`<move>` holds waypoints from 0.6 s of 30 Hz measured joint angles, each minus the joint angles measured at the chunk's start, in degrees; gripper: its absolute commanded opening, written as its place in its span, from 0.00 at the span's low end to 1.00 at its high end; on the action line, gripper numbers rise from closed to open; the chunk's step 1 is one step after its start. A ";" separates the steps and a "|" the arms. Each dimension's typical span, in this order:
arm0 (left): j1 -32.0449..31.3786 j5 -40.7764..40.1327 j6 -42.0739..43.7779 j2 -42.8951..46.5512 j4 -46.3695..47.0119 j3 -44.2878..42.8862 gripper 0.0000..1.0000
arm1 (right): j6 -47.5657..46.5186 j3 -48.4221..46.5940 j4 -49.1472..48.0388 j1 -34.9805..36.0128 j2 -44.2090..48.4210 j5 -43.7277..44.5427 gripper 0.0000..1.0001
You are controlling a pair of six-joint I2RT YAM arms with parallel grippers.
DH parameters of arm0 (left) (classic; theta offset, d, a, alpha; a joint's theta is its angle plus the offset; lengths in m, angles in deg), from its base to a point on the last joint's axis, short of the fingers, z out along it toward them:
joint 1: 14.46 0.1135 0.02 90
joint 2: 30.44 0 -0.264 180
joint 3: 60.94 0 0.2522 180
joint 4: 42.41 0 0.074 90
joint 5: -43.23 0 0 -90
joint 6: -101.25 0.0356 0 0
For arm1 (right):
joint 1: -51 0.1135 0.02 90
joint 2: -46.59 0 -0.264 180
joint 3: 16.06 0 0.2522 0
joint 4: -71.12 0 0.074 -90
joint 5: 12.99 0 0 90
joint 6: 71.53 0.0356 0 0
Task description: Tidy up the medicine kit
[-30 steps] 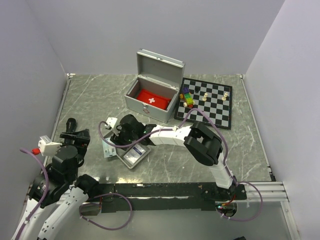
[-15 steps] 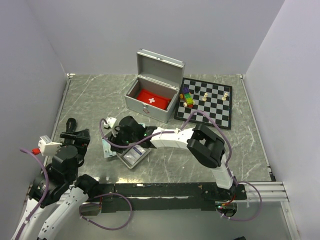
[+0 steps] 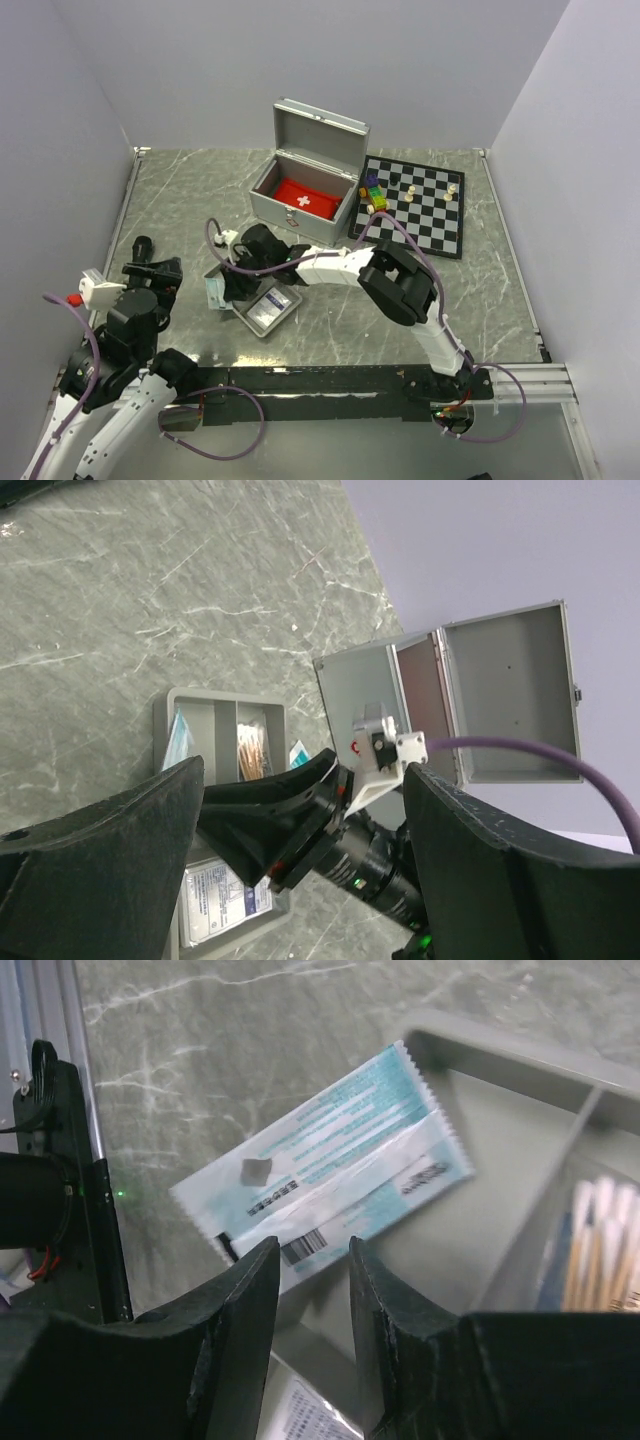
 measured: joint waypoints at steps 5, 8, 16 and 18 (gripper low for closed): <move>0.00 0.17 0.00 -0.74 0.35 0.28 0.85 | 2.64 0.00 -0.04 -2.40 -0.46 -1.46 0.41; 0.00 0.31 0.02 -0.98 0.74 0.31 0.85 | 3.41 0.20 -0.20 -3.58 -0.46 -0.66 0.42; 0.00 0.96 0.02 -1.79 1.09 1.01 0.85 | 3.76 9.60 -4.39 -4.42 6.08 2.25 0.49; 0.00 0.98 0.02 -1.95 1.11 1.05 0.85 | 3.50 12.70 -4.28 -4.57 10.03 3.69 0.49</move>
